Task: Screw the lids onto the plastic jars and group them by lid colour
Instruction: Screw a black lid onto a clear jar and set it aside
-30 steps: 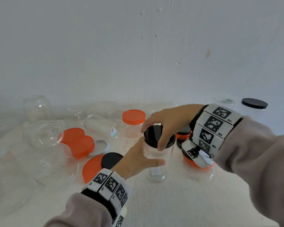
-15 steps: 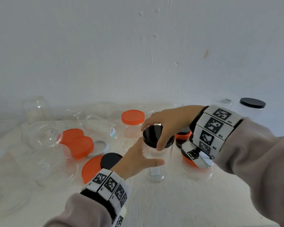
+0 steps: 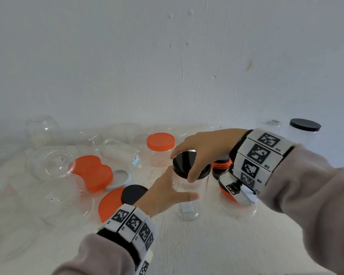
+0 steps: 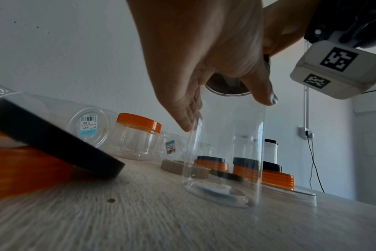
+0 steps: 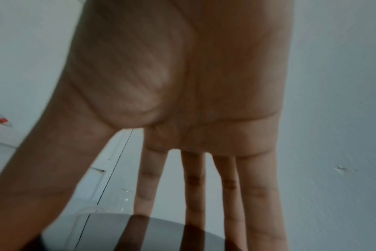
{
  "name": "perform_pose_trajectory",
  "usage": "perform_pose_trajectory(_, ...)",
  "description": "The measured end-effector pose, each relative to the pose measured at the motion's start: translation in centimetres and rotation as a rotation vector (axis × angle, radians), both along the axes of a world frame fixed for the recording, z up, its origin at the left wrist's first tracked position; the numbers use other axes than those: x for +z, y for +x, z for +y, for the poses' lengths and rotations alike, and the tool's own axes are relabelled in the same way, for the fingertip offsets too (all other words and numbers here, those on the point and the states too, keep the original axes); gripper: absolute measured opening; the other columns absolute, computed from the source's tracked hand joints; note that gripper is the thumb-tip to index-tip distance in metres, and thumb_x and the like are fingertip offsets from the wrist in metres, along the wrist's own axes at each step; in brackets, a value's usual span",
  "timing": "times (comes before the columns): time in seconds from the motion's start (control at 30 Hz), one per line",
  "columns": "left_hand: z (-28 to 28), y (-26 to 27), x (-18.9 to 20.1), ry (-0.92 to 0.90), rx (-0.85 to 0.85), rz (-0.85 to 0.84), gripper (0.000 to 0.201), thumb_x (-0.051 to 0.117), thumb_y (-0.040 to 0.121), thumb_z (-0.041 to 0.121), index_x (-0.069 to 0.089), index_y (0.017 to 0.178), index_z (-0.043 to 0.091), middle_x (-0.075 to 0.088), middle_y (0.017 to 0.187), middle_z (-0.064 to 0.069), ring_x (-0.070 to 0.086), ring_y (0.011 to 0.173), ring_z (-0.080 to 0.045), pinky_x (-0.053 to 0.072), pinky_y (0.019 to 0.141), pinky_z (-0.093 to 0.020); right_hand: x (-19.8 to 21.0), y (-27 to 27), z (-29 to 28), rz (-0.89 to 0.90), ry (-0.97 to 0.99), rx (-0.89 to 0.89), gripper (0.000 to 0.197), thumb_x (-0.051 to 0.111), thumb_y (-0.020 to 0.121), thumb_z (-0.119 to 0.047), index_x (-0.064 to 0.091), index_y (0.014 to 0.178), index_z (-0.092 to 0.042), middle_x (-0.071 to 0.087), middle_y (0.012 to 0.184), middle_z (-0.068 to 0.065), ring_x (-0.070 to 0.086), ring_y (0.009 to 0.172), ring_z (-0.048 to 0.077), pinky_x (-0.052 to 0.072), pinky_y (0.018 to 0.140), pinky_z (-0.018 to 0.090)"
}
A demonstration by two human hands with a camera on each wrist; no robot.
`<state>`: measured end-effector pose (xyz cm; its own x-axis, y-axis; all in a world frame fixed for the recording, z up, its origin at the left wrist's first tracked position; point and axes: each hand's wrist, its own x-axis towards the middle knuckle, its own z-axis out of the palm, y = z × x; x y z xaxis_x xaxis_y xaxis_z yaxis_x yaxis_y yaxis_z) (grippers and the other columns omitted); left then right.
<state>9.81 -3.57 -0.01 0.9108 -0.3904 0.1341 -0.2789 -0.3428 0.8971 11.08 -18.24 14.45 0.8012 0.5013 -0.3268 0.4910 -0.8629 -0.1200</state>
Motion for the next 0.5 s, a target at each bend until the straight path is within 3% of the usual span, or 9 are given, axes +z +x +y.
perform_pose_trajectory(0.1, 0.0, -0.1, 0.1, -0.007, -0.007, 0.01, 0.082, 0.082, 0.072, 0.032, 0.024, 0.126, 0.054, 0.045, 0.128, 0.029, 0.041, 0.11, 0.02, 0.036, 0.081, 0.0, -0.1, 0.0, 0.1, -0.033, 0.013, -0.014, 0.071, 0.076, 0.073, -0.052, 0.044, 0.135, -0.046, 0.035, 0.118, -0.019, 0.035, 0.11, 0.007, 0.034, 0.089, 0.03)
perform_pose_trajectory(0.27, 0.2, -0.2, 0.3, 0.003, 0.002, 0.008, 0.08, 0.082, 0.071, 0.036, 0.025, 0.125, 0.055, 0.045, 0.124, 0.032, 0.041, 0.105, 0.024, 0.038, 0.079, 0.0, -0.6, 0.0, 0.0, -0.071, 0.035, -0.005, 0.07, 0.073, 0.074, -0.057, 0.044, 0.136, -0.046, 0.035, 0.11, -0.022, 0.035, 0.107, 0.005, 0.034, 0.086, 0.028)
perform_pose_trajectory(0.4, 0.1, -0.1, 0.2, 0.013, 0.022, -0.005, 0.084, 0.083, 0.071, 0.035, 0.027, 0.133, 0.048, 0.049, 0.132, 0.021, 0.045, 0.118, 0.005, 0.037, 0.09, -0.01, -1.5, -0.3, -0.5, -0.125, 0.094, 0.007, 0.066, 0.069, 0.077, -0.058, 0.046, 0.137, -0.041, 0.038, 0.093, -0.025, 0.039, 0.103, 0.006, 0.034, 0.076, 0.021)
perform_pose_trajectory(0.5, 0.2, -0.1, 0.0, 0.018, 0.035, -0.005, 0.085, 0.084, 0.07, 0.035, 0.03, 0.135, 0.045, 0.051, 0.132, 0.019, 0.047, 0.122, 0.0, 0.039, 0.098, -0.02, -2.1, -0.7, -0.6, -0.17, 0.145, 0.016, 0.057, 0.067, 0.079, -0.057, 0.054, 0.13, -0.035, 0.043, 0.091, -0.022, 0.046, 0.099, 0.009, 0.036, 0.072, 0.017)
